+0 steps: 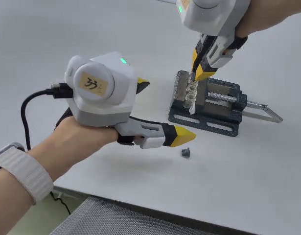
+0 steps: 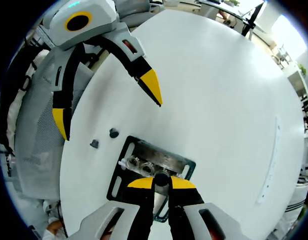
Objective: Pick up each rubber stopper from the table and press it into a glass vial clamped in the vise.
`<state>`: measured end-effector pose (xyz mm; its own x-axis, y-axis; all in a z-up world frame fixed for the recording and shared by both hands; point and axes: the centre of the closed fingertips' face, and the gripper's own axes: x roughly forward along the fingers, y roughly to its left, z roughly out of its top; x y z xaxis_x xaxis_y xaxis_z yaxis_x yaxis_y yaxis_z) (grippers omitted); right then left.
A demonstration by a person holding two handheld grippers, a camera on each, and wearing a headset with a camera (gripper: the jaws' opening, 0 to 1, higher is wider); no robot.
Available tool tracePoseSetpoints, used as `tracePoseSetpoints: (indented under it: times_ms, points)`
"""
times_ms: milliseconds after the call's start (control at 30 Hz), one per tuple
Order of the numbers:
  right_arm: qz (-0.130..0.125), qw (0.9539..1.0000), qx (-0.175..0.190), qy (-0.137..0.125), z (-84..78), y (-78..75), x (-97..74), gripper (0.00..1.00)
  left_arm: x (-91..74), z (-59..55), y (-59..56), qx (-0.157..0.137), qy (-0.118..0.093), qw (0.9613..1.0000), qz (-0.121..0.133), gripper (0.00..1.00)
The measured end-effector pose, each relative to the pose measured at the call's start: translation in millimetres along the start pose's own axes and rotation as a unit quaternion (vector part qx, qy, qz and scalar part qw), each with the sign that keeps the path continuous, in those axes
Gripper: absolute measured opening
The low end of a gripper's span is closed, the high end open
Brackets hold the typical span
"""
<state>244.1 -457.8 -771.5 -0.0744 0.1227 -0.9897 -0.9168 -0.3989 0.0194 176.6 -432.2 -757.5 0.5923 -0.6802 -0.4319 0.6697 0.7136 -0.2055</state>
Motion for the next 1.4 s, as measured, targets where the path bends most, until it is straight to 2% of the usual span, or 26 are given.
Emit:
tracePoseSetpoints:
  times_ms: [167,300,367,867,1167,1400]
  points:
    - [0.0,1.0,-0.007,-0.002,-1.0,1.9,-0.7,0.05,-0.3,-0.4,0.4,-0.001,0.001,1.0,-0.001,0.88]
    - [-0.001,0.9994,-0.035,-0.002,-0.9,1.5,-1.0,0.06,-1.0,-0.3,1.0,-0.002,0.001,1.0,0.001,0.87]
    - [-0.002,0.9996,-0.028,-0.003,-0.7,0.8,-0.8,0.06,-1.2,-0.3,1.1,-0.003,0.0,1.0,0.001,0.88]
    - [-0.006,0.9986,-0.051,-0.009,-1.8,-7.2,-0.6,0.07,0.5,-1.1,0.1,-0.002,0.002,1.0,-0.003,0.87]
    - [-0.012,0.9981,-0.06,-0.007,-1.4,-0.2,-2.6,0.08,1.5,-1.5,-1.7,-0.003,0.004,1.0,-0.004,0.87]
    - [-0.013,0.998,-0.061,-0.011,-2.3,-1.7,-2.1,0.1,1.7,-1.1,-1.1,-0.004,0.003,1.0,-0.004,0.86]
